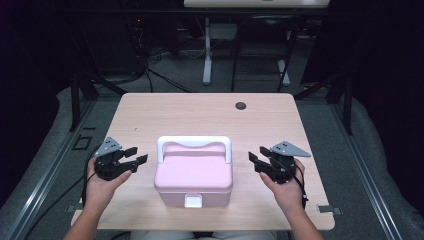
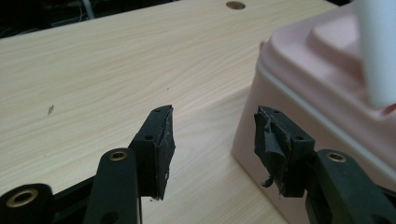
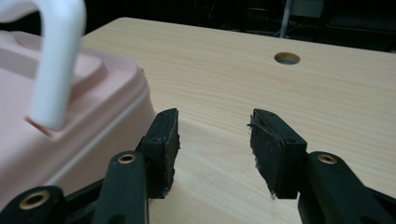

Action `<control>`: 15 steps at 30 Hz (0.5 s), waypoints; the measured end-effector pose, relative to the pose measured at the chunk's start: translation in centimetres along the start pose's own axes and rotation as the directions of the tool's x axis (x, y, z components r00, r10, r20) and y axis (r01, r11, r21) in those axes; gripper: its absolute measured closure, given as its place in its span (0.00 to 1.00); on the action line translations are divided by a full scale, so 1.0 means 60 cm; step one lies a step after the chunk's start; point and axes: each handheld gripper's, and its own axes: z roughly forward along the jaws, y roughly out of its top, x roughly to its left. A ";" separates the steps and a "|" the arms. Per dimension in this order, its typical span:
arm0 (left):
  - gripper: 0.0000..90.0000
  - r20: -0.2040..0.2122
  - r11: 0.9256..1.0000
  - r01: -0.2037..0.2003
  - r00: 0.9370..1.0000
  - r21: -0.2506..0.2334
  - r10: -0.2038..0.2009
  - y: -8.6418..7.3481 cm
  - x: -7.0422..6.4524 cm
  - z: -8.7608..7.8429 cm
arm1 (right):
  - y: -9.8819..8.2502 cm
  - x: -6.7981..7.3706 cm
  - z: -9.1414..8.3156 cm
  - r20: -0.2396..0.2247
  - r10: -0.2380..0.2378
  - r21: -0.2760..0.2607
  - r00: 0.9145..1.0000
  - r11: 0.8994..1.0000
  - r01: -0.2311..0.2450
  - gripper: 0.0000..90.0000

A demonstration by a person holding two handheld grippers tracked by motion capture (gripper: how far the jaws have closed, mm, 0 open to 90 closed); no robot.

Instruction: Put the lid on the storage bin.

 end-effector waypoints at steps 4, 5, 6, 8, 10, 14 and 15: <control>0.53 -0.019 1.000 0.013 1.000 0.005 -0.013 -0.017 0.013 0.005 | -0.019 -0.011 0.008 0.023 0.007 0.018 1.000 1.000 -0.007 0.56; 0.53 -0.018 1.000 0.019 1.000 0.007 -0.019 -0.021 0.016 0.005 | -0.023 -0.013 0.010 0.026 0.010 0.023 1.000 1.000 -0.011 0.55; 0.53 -0.021 1.000 0.019 1.000 0.005 -0.019 -0.025 0.018 0.006 | -0.027 -0.016 0.012 0.030 0.008 0.026 1.000 1.000 -0.009 0.55; 0.53 -0.031 1.000 0.017 0.999 0.008 -0.017 -0.032 0.021 0.006 | -0.033 -0.018 0.016 0.039 0.003 0.031 0.999 1.000 -0.004 0.55; 0.53 -0.023 1.000 0.024 0.999 0.012 -0.024 -0.038 0.023 0.006 | -0.040 -0.021 0.019 0.041 0.004 0.039 0.999 0.999 -0.006 0.54; 0.52 -0.027 0.999 0.041 0.999 0.027 -0.041 -0.053 0.027 0.009 | -0.053 -0.028 0.026 0.045 0.000 0.042 0.999 0.999 -0.002 0.53; 0.52 -0.029 0.999 0.045 0.999 0.025 -0.044 -0.057 0.027 0.010 | -0.056 -0.030 0.027 0.039 0.007 0.038 0.999 0.999 -0.009 0.52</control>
